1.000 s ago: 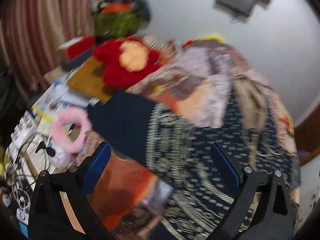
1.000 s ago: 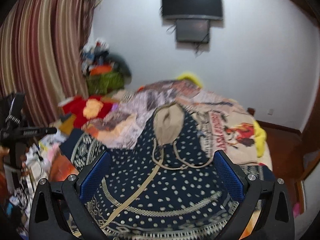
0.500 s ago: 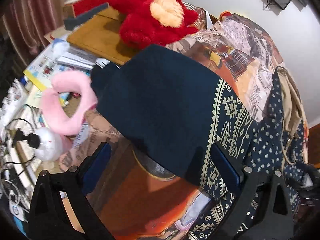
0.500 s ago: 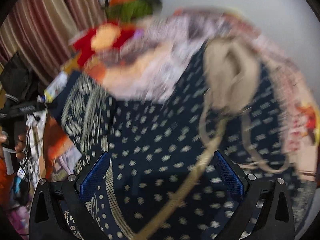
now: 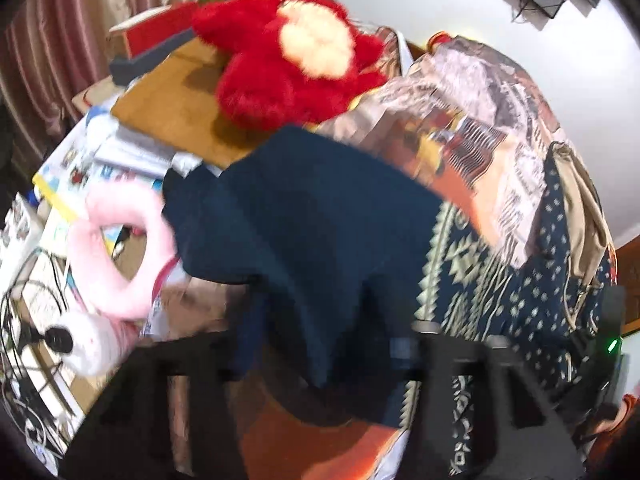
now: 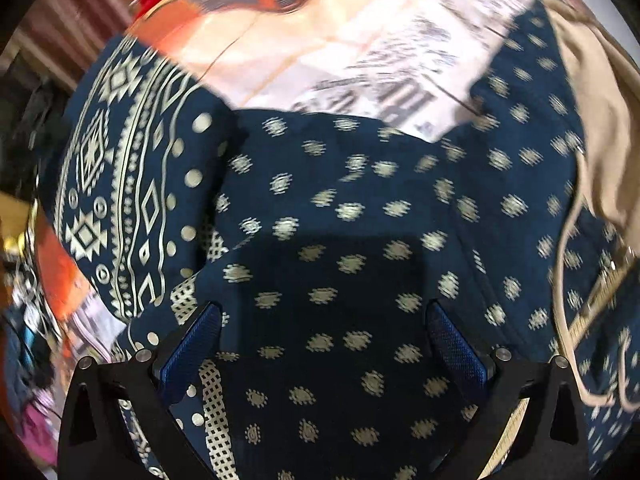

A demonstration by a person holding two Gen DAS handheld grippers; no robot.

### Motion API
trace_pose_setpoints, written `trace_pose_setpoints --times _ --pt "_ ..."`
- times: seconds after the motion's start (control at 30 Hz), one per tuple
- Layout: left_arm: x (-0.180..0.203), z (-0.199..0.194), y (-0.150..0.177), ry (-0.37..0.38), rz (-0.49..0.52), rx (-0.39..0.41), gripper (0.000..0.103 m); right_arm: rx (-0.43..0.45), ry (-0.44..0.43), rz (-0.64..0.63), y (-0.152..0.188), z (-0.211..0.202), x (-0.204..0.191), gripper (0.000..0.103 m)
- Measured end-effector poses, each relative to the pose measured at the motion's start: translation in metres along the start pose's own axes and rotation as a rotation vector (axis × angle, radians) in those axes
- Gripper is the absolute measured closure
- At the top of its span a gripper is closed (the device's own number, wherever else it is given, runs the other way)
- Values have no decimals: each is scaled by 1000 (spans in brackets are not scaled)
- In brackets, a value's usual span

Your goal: Fold large clothes

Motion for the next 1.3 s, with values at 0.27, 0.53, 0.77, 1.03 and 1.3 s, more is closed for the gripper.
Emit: trace_pose_setpoints --times 0.27,0.53,0.77,1.03,1.3 --pt "27 -42 -34 16 61 137 97 -30 90 -109 7 19 -28 0" --pt "71 -91 -35 98 124 195 97 -29 19 -95 25 12 -42 0" --pt "139 -120 0 190 248 222 98 19 -91 61 70 -29 -31 0" --pt "240 -122 93 356 460 145 103 115 -41 236 128 -88 16 0" --pt "235 -45 178 237 436 -102 101 180 7 267 144 -160 76 0"
Point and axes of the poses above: each gripper's, at about its wrist camera, not at the fingertips, and z roughly the way its jaws point, x to its right, y to its underside, the point moved 10 cm from there along z, roughly the way its jaws point, and after that the axes turned 15 degrees about -z, right-handed, at the moved point
